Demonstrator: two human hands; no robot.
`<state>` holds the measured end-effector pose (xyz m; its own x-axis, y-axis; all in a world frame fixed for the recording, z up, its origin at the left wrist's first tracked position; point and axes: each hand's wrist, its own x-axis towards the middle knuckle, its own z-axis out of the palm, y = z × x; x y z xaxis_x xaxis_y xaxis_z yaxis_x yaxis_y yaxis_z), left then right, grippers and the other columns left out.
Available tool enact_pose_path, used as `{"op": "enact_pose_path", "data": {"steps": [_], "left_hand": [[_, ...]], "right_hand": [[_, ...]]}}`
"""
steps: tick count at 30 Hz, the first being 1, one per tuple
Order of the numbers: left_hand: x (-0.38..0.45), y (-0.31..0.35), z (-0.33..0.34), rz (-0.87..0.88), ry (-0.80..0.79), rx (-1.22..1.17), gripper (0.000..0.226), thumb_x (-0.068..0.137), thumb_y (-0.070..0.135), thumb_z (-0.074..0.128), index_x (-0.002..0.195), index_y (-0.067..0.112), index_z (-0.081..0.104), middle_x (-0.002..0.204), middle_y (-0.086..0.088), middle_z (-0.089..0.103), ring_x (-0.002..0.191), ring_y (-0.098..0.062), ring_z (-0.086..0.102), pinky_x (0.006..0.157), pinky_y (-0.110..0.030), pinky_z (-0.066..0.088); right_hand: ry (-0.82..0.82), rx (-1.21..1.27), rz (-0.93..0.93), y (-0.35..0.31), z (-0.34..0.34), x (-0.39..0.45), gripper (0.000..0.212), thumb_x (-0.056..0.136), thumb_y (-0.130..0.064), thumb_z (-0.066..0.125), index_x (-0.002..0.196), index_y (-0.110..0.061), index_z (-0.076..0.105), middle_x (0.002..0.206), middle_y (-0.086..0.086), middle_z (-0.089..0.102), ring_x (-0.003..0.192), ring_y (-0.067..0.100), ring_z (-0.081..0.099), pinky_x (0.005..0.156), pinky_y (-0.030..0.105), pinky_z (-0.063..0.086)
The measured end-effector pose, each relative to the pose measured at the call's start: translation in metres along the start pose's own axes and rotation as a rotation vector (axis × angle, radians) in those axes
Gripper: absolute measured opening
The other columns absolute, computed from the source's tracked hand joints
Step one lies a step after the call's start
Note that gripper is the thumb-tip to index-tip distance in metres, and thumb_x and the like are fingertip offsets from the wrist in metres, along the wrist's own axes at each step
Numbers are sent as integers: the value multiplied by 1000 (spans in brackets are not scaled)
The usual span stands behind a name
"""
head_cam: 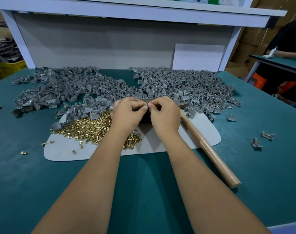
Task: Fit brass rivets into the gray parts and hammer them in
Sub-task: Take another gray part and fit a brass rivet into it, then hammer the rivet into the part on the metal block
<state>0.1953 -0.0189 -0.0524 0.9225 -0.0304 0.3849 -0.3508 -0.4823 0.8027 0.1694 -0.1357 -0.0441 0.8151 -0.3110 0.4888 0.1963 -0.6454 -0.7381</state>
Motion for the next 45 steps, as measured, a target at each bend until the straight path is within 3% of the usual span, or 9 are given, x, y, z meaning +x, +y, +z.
{"op": "enact_pose_path", "data": {"steps": [4,7,11,15,19,24,28,34,45], "left_hand": [[0,2,0,-24,10,26,15,90,29,70,102,26,78,113,9,65,124,-28,50,107,-52,38],[-2,4,1,-63,25,29,14,90,35,70,100,30,78,105,20,59,126,-24,47,107,-52,36],[-2,4,1,-84,20,19,15,90,36,69,101,31,78,101,24,56,128,-22,45,108,-52,34],[-1,5,2,-83,32,-1,15,91,33,69,101,26,78,107,13,60,126,-25,47,109,-50,35],[-2,4,1,-44,55,8,12,91,28,69,97,24,78,107,8,65,120,-28,52,105,-47,41],[-3,4,4,-31,86,19,11,90,25,70,96,20,78,106,4,67,115,-29,54,103,-47,43],[-2,2,5,-53,87,-11,10,88,25,72,94,21,78,107,4,68,116,-28,54,103,-46,44],[0,2,5,-25,82,7,10,89,23,72,94,18,79,108,0,69,116,-31,55,102,-46,44],[0,2,7,-35,75,-19,9,90,21,71,92,17,79,100,7,63,115,-29,56,101,-47,44]], "right_hand": [[40,35,5,-2,-16,6,21,89,-29,62,107,-25,71,110,-6,62,103,14,56,90,37,47],[107,-190,93,4,-43,17,21,92,-32,54,104,-26,69,108,-1,63,92,18,58,70,29,43],[-240,-660,321,18,-81,20,38,91,-45,49,68,-14,48,72,4,55,59,20,45,51,25,28],[-354,-843,274,21,-83,8,25,92,-41,53,84,-18,51,89,5,59,71,22,49,60,26,34],[-325,-800,223,20,-74,-1,23,91,-18,53,114,-19,56,108,13,59,94,31,56,66,31,36],[-137,-642,210,22,-82,4,21,93,-19,53,104,-7,40,85,8,52,73,30,50,50,31,26],[-38,-491,86,12,-93,4,16,94,-25,52,107,-18,45,72,-3,47,59,20,41,48,31,25],[-148,-478,-49,-11,-108,0,45,91,-26,57,131,-43,49,115,-6,66,98,26,60,76,36,46],[-179,-615,-185,-17,-98,-8,48,95,-25,49,138,-43,40,104,5,68,86,31,62,67,36,46]]}}
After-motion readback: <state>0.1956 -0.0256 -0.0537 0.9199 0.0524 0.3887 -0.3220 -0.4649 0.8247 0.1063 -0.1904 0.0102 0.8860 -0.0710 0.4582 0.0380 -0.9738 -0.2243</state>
